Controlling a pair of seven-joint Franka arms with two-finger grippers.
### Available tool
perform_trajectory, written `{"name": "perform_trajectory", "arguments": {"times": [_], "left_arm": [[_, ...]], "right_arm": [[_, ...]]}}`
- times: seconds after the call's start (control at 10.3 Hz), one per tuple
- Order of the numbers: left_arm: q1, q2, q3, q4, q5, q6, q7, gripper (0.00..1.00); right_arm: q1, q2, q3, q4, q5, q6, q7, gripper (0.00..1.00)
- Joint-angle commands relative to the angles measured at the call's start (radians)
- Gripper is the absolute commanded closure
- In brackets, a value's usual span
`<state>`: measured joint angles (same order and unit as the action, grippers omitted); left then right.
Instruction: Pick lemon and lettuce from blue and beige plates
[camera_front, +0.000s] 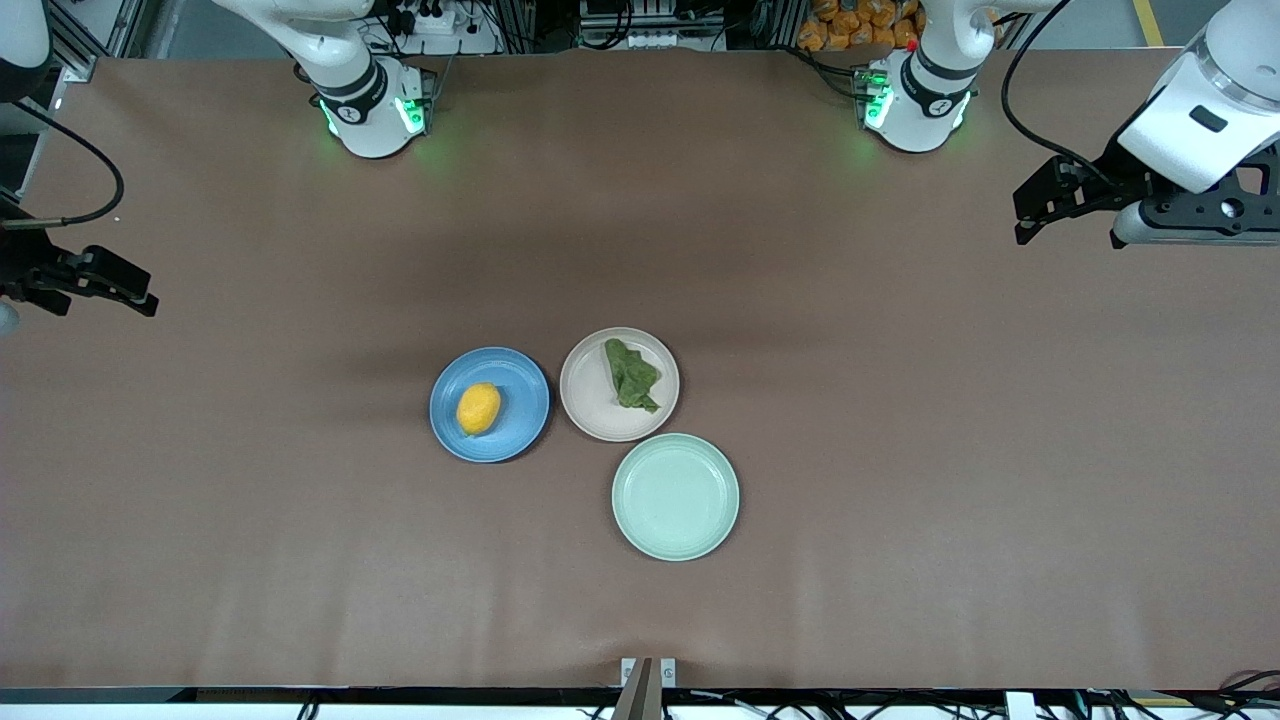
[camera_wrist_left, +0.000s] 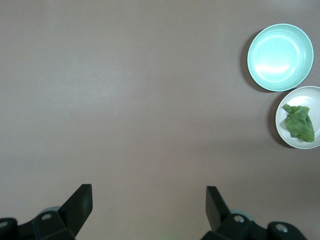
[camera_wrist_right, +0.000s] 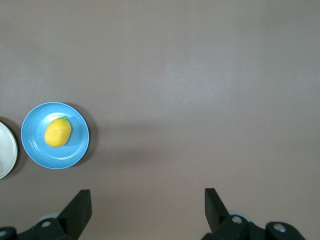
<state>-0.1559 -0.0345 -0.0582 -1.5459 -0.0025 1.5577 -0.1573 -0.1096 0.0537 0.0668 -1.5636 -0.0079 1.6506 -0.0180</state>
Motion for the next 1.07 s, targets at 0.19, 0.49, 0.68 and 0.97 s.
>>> {"name": "perform_trajectory", "arguments": {"times": [0.19,0.49,0.68,0.97], "left_arm": [[0.006,0.004,-0.002,0.009,-0.011,-0.018,0.025,0.00],[0.007,0.008,-0.002,0.009,-0.011,-0.016,0.022,0.00],[0.004,0.022,-0.002,0.018,-0.021,-0.016,0.009,0.00],[-0.002,0.031,-0.002,0.017,-0.017,-0.010,0.007,0.00]], "right_arm": [[-0.005,0.006,0.001,0.017,-0.004,-0.011,-0.004,0.00],[-0.005,0.006,0.001,0.017,-0.004,-0.011,-0.003,0.00],[-0.007,0.006,0.001,0.016,-0.003,-0.011,-0.005,0.00],[-0.009,0.006,0.001,0.016,-0.003,-0.011,-0.005,0.00]]}}
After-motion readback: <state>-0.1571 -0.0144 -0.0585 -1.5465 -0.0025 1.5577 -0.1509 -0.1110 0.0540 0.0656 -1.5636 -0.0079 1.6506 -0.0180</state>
